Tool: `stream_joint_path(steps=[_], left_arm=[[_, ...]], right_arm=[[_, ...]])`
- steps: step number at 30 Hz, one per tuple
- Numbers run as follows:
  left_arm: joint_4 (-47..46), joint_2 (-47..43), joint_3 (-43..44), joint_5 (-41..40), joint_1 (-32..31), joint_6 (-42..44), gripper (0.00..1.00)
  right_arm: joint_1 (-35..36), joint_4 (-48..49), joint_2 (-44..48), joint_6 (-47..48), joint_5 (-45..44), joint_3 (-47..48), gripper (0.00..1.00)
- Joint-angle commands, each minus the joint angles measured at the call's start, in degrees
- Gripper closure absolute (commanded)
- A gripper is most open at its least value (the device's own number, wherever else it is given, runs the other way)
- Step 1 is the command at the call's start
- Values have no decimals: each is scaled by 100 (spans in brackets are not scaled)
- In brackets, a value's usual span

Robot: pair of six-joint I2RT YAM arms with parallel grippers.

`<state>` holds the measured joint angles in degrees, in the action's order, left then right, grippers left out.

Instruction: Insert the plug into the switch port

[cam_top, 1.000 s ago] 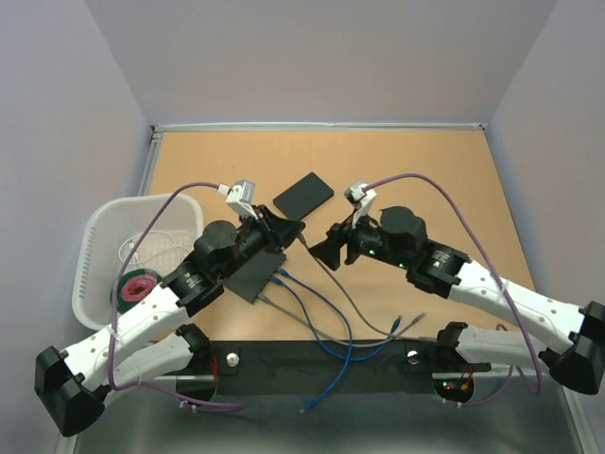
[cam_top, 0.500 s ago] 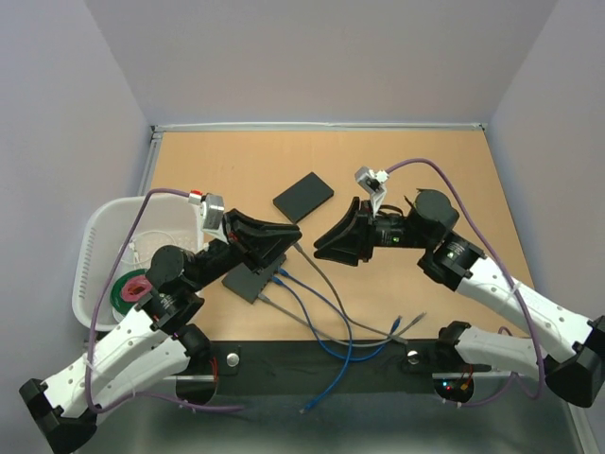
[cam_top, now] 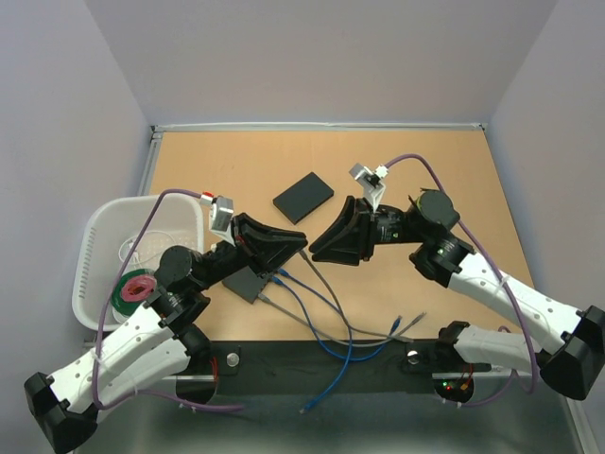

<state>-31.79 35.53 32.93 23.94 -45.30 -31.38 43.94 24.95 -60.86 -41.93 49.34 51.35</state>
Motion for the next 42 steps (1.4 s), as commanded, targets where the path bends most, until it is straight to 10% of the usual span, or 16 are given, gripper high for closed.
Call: stream_joint_path(steps=[1,42], left_arm=[[-591,-46,-85,146,-23,-149,100],[-846,156,-15,31,-49,-360,100]], right_arm=[[9,511,-75,-140,41,33,62],[27,792,-269,-307,-179,-222,65]])
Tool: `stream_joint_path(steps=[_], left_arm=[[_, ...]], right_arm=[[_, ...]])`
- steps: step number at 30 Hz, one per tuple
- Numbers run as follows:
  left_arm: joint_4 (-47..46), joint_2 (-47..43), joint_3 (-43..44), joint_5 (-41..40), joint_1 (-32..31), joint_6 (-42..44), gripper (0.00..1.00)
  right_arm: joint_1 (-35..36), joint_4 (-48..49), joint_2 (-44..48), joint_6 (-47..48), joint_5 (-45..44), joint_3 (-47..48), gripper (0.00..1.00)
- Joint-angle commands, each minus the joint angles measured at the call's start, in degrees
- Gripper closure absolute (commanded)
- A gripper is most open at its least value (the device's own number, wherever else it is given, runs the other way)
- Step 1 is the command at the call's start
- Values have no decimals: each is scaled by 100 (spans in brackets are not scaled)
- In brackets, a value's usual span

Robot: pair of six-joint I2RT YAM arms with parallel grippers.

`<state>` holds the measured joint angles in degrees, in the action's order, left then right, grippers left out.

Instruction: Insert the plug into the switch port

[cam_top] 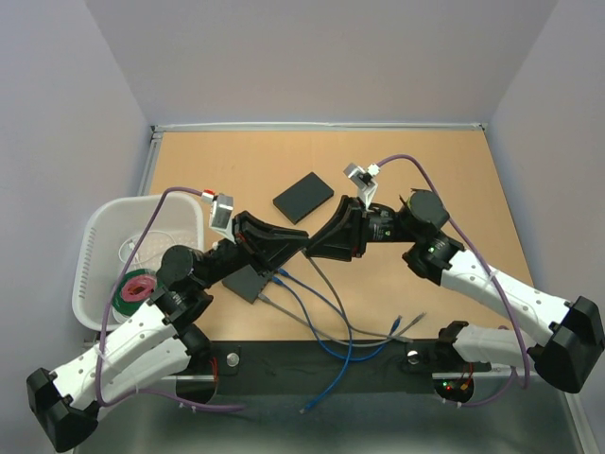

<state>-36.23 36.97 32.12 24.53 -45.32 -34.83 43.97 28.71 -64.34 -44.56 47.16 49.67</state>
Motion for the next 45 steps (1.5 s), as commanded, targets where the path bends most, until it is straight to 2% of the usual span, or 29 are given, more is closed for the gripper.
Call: stream_joint_path(steps=[1,32,37,40,42,43,45], left_arm=[[-403,21,66,-19,-47,-6,100],[-420,65,84,-195,-65,-76,100],[-411,65,58,-212,-65,-94,100],[-385,56,49,-247,-65,-103,100],[-359,65,49,-256,-65,-112,100],[-333,73,58,-256,-65,-94,98],[-175,91,101,-326,-65,-68,83]], right_arm=[[16,425,88,-44,48,-54,65],[16,469,70,-36,22,-186,69],[16,469,105,17,-92,-168,76],[16,469,105,26,-101,-159,89],[24,469,114,35,-75,-168,94],[16,469,123,43,-75,-177,97],[16,469,149,43,-101,-212,99]])
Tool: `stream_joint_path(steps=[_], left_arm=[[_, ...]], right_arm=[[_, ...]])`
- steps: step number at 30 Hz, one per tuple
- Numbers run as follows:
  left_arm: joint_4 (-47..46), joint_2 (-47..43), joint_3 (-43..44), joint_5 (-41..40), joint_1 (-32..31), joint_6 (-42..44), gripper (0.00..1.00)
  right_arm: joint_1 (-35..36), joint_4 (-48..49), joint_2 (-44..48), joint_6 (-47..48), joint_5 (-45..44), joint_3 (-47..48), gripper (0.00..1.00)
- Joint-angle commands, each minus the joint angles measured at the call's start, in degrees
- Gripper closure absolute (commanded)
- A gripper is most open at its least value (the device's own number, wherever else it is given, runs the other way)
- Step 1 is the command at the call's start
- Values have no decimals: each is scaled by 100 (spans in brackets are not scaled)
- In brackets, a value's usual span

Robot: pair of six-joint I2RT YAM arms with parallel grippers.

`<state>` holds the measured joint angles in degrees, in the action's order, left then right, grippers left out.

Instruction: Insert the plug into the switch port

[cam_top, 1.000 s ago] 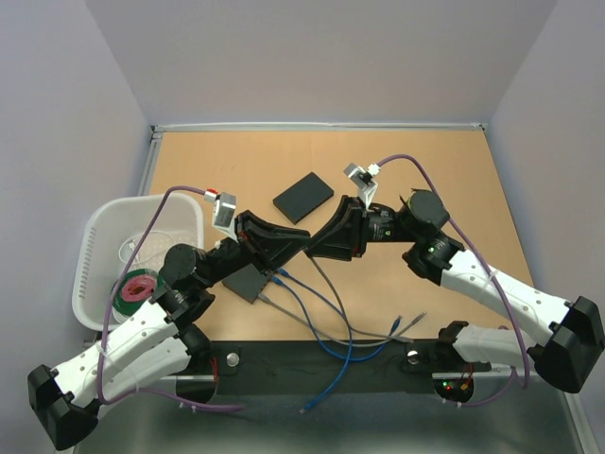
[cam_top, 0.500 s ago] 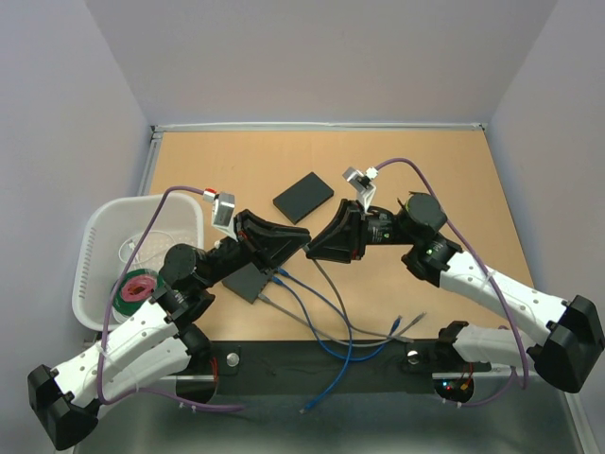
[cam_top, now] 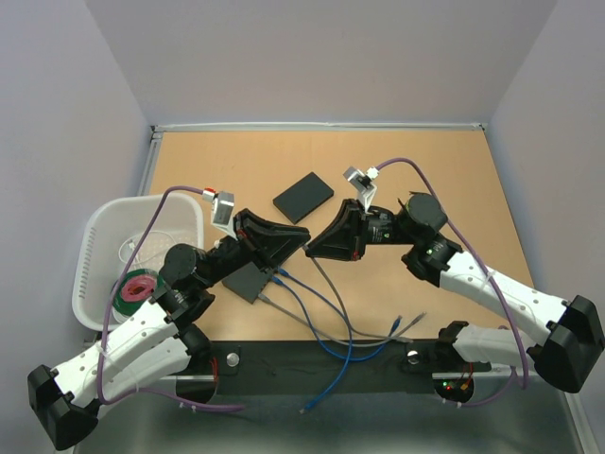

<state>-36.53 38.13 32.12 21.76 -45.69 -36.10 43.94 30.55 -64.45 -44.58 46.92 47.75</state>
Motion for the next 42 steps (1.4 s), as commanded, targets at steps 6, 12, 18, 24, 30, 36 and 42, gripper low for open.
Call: stream_joint_path(steps=[6,12,18,24,30,36,42], left_arm=[[383,-148,198,-321,-27,252,32],[972,-394,321,-874,-27,436,14],[1693,-543,549,-1481,-27,709,11],[2238,-473,664,-2131,-27,894,8],[2984,71,936,-3413,-19,1114,1],[3539,1606,1507,-4128,218,1447,1],[3302,2874,2113,-3006,1122,1553,1]], right_arm=[[26,250,327,54,-165,-160,99],[18,-318,397,440,-401,-82,99],[26,-2455,564,1644,-1570,288,99],[18,-3693,679,2014,-3406,340,100],[18,-4381,468,2111,-5349,411,100],[9,-5057,-198,2084,-6686,648,100],[-52,-5199,-727,1909,-7231,710,100]])
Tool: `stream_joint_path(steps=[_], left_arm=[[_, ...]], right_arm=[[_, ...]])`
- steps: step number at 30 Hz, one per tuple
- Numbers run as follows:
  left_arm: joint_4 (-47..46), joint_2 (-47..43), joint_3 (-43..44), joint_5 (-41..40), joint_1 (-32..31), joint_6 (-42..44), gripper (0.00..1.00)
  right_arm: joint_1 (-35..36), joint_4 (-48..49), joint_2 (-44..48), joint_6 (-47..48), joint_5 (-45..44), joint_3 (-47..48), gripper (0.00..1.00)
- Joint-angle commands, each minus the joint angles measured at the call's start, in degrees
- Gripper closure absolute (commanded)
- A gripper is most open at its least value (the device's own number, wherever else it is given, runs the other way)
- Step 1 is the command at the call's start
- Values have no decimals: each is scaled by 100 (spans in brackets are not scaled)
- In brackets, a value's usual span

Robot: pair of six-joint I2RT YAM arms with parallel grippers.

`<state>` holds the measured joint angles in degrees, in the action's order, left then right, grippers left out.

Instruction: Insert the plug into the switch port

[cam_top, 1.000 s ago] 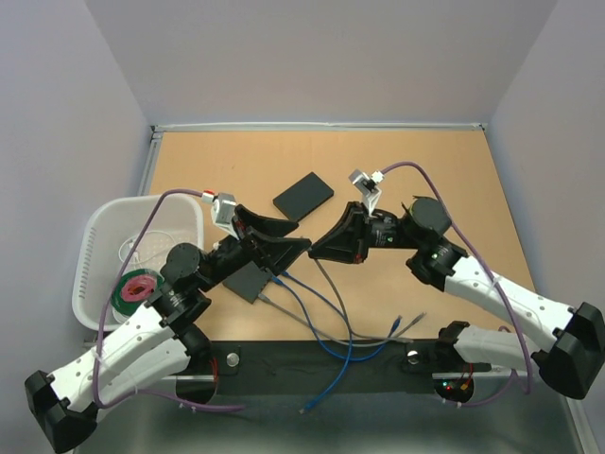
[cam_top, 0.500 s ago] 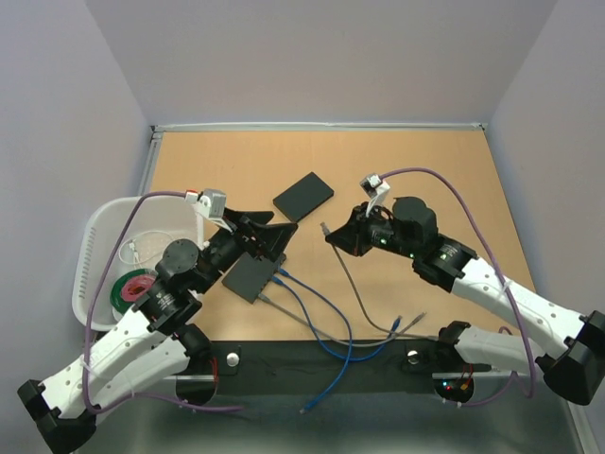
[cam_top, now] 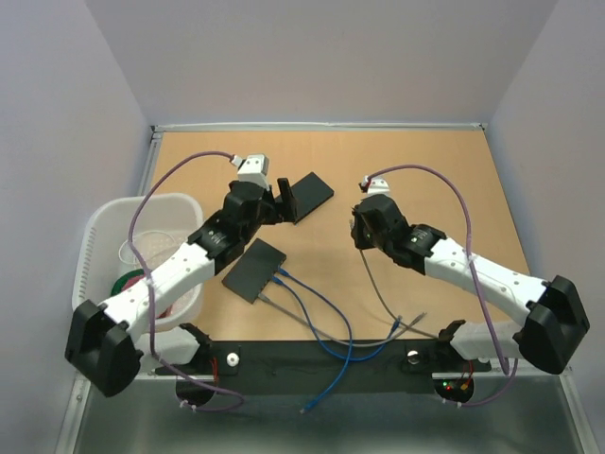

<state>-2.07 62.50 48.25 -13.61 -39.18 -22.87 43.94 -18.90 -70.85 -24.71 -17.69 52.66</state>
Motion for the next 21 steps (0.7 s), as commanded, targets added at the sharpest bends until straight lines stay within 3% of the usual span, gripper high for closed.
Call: stream_joint_path(steps=[1,8,12,17,21], left_arm=[[-154,813,614,813,742,257,1],[-110,2616,1853,1202,1360,380,3],[-40,3794,3063,1940,1641,327,9],[31,5102,4051,2528,1720,310,13],[-4,5641,4517,2757,1747,398,14]], right_arm=[[-157,-264,-191,-113,-771,201,100],[-501,-246,-289,-183,-490,-72,100],[-527,-238,-280,-148,-419,-160,100],[-527,-237,-79,-183,-323,-309,99],[-536,-237,159,-254,-139,-476,100]])
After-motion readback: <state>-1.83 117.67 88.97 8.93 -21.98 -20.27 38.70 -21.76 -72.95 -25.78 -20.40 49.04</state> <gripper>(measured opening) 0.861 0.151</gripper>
